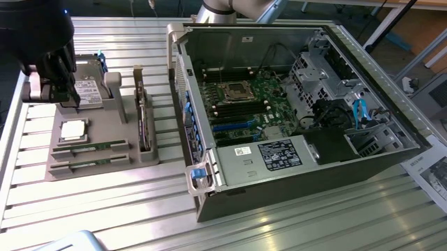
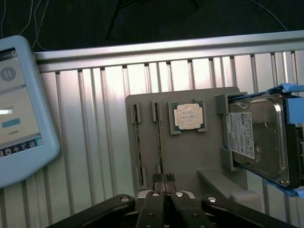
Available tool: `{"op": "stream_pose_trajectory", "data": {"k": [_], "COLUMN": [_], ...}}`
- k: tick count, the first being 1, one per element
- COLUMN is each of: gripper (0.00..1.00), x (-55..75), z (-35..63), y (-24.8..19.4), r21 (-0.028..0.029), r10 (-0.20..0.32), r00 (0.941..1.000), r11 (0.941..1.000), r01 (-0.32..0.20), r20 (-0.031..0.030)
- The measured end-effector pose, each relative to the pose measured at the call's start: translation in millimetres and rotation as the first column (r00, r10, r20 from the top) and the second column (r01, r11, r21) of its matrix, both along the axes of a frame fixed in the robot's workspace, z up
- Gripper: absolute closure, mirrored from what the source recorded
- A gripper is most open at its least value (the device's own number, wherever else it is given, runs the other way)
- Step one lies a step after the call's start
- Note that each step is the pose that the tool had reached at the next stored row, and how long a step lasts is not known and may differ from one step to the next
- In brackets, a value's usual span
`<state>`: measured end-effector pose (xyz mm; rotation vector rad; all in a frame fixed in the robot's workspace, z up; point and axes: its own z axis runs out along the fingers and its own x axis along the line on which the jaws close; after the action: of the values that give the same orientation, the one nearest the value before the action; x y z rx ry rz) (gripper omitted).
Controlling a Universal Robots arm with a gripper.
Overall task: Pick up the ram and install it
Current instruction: 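Pick up the ram and move it above insertion slot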
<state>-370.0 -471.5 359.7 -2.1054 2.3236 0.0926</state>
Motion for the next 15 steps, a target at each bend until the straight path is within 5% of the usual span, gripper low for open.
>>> {"op": "stream_pose_trajectory", "data": {"k": [15], "gripper": [0.90], "x": [0.0], "z": [-13.7], "y": [-6.6], "r21": [0.0000], "r10": [0.000], "r00": [1.0000], "r11": [1.0000], "r01": [0.000], "r20": [-0.0001]}}
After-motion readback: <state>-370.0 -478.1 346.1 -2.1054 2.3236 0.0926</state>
